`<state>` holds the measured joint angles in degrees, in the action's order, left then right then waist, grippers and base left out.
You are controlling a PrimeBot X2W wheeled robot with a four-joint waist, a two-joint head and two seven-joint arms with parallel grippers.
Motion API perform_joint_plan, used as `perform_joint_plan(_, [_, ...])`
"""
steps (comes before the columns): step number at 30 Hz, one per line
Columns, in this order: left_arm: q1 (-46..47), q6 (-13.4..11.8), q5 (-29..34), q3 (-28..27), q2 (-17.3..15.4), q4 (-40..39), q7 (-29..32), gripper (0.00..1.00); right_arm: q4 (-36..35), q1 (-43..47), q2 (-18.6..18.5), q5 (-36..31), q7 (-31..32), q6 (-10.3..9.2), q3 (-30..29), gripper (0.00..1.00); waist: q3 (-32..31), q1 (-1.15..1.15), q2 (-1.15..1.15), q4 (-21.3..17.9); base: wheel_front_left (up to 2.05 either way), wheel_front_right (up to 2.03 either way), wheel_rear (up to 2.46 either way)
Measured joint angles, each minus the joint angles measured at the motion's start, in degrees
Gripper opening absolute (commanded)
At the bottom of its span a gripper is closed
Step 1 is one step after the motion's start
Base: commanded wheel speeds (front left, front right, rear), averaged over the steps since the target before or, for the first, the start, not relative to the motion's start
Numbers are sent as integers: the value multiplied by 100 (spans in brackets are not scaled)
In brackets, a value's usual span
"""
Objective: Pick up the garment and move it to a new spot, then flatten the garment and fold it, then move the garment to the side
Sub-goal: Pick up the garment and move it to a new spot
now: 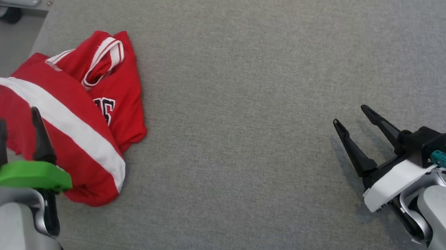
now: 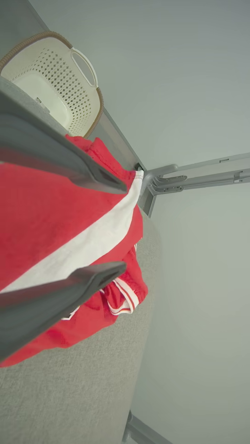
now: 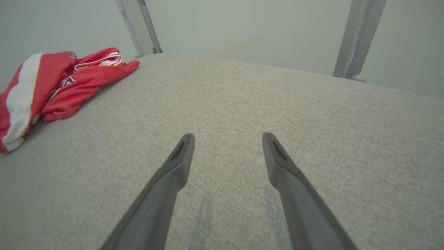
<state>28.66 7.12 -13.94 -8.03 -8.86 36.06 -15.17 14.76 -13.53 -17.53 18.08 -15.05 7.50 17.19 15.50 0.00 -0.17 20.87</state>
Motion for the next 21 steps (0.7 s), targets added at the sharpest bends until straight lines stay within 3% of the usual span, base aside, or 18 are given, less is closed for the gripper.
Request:
perform_joint_plan(7, [1078, 15, -315, 112, -364, 1396, 197, 100, -154, -168, -185, 42, 0, 0, 80, 100, 504, 0, 0, -429, 0, 0, 0])
perform_joint_plan(13, [1430, -575, -243, 53, -506, 2265, 177, 100, -167, -204, -159, 53, 0, 0, 70, 100, 744, 0, 0, -814, 0, 0, 0])
perform_joint_plan(14, [1463, -622, -208, 62, -505, 2335, 144, 93, -160, -203, -149, 57, 0, 0, 69, 100, 764, 0, 0, -864, 0, 0, 0])
perform_joint_plan(16, [1502, -675, -175, 73, -516, 2413, 88, 4, -148, -201, -129, 58, 0, 0, 57, 100, 782, 0, 0, -944, 0, 0, 0])
perform_joint_plan(17, [1510, -701, -145, 82, -525, 2432, 57, 0, -138, -196, -115, 58, 0, 0, 51, 100, 775, 0, 0, -966, 0, 0, 0])
perform_joint_plan(21, [1499, -761, -51, 89, -601, 2354, 22, 0, -100, -176, -47, 59, 0, 0, 56, 100, 671, 0, 0, -977, 0, 0, 0])
